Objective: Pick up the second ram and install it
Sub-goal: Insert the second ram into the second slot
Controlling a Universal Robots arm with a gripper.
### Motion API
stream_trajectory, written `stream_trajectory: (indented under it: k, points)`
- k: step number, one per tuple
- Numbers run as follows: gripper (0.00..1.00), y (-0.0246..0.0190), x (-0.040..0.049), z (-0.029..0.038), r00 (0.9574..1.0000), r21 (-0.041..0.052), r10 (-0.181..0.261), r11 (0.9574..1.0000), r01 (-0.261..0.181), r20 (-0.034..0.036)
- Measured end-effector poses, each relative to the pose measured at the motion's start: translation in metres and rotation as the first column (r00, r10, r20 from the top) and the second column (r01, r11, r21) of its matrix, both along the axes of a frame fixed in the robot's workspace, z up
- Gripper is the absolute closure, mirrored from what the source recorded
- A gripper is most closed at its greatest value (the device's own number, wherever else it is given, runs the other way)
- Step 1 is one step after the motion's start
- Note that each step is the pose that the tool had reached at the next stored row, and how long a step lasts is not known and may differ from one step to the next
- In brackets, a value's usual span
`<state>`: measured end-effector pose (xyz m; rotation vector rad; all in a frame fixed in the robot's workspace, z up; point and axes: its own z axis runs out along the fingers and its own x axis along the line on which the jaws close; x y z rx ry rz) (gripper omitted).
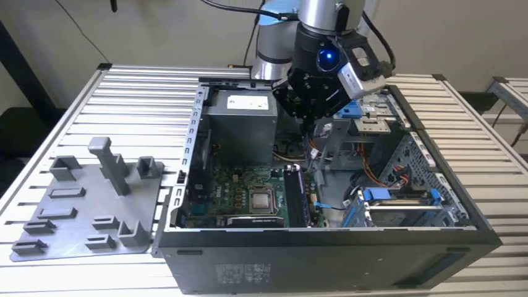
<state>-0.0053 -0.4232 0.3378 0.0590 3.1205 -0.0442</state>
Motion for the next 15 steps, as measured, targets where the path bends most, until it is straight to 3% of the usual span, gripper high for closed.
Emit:
stream_trajectory:
  k: [15]
  points:
    - [0.86,0.0,-0.0022,-0.0182,1.0,-0.0006,0.0,1.0,0.0,0.0004]
